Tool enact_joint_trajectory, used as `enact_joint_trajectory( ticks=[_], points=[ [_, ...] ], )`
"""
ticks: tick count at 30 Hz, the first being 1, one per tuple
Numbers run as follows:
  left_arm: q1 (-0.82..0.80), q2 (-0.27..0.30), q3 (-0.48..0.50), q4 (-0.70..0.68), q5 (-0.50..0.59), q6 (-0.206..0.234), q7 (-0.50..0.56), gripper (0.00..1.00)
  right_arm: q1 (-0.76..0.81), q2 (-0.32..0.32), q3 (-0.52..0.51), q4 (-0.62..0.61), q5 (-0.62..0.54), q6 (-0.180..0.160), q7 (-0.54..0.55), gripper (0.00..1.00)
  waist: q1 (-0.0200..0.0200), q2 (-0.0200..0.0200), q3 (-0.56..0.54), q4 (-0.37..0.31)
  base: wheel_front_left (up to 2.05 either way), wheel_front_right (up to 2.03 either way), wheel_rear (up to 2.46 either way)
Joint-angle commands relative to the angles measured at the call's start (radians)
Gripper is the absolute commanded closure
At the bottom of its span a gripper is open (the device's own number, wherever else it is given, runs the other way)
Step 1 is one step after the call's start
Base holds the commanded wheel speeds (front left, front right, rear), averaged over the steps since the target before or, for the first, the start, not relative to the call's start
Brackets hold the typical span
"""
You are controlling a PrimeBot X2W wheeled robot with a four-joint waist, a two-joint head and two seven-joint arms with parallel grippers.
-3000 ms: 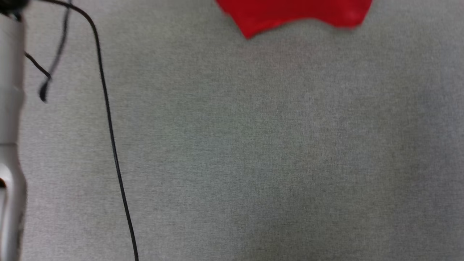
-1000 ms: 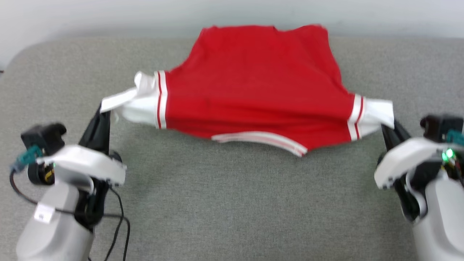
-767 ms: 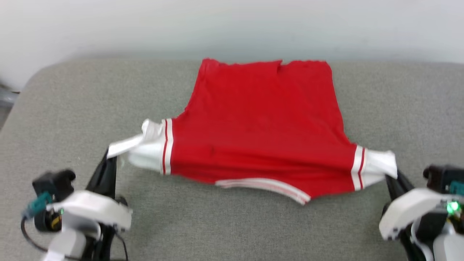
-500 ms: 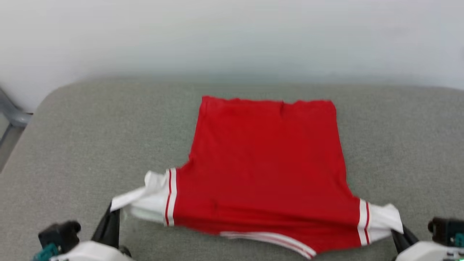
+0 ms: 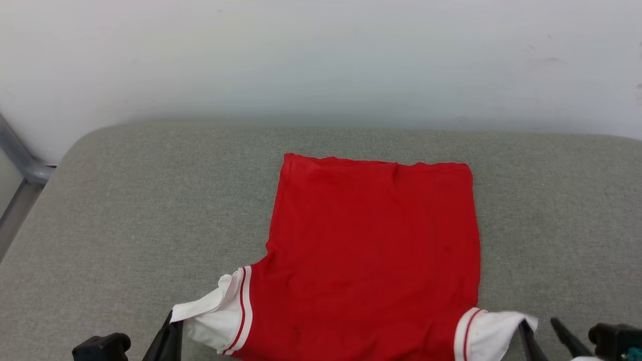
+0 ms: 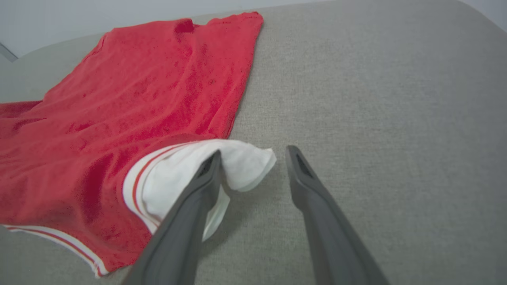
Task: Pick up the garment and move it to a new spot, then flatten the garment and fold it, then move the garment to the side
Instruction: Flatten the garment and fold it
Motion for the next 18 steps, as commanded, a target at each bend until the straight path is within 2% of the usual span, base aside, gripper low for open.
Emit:
enact_joint_trajectory(
  ticks=[1, 4, 8, 13, 18],
  points=[
    [-0.016, 0.007, -0.002, -0.007, 0.011, -0.004, 0.002, 1.0, -0.036, 0.001, -0.006, -0.008, 0.009, -0.001, -0.029, 0.0, 0.0002, -0.0001, 0.003, 0.004, 0.0, 0.0, 0.0],
    [-0.035, 0.008, -0.009, -0.02, 0.017, -0.008, 0.002, 1.0, -0.097, 0.001, -0.033, 0.007, 0.019, -0.001, -0.104, 0.0, 0.0002, -0.0001, 0.018, 0.015, 0.0, 0.0, 0.0],
    [-0.085, 0.007, -0.028, -0.032, 0.033, -0.029, 0.004, 1.0, -0.206, 0.001, -0.091, 0.075, 0.021, -0.001, -0.137, 0.0, 0.0002, -0.0001, 0.054, 0.054, 0.0, 0.0, 0.0],
    [-0.156, -0.009, -0.046, -0.042, 0.047, -0.052, -0.007, 1.0, -0.405, -0.02, -0.147, 0.21, 0.016, -0.001, -0.093, 0.0, 0.0002, -0.0001, 0.123, 0.098, 0.0, 0.0, 0.0],
    [-0.21, -0.035, -0.057, -0.022, 0.049, -0.084, -0.042, 1.0, -0.615, -0.069, -0.175, 0.393, 0.02, -0.001, 0.028, 0.0, 0.0002, -0.0001, 0.193, 0.139, 0.0, 0.0, 0.0]
  ],
)
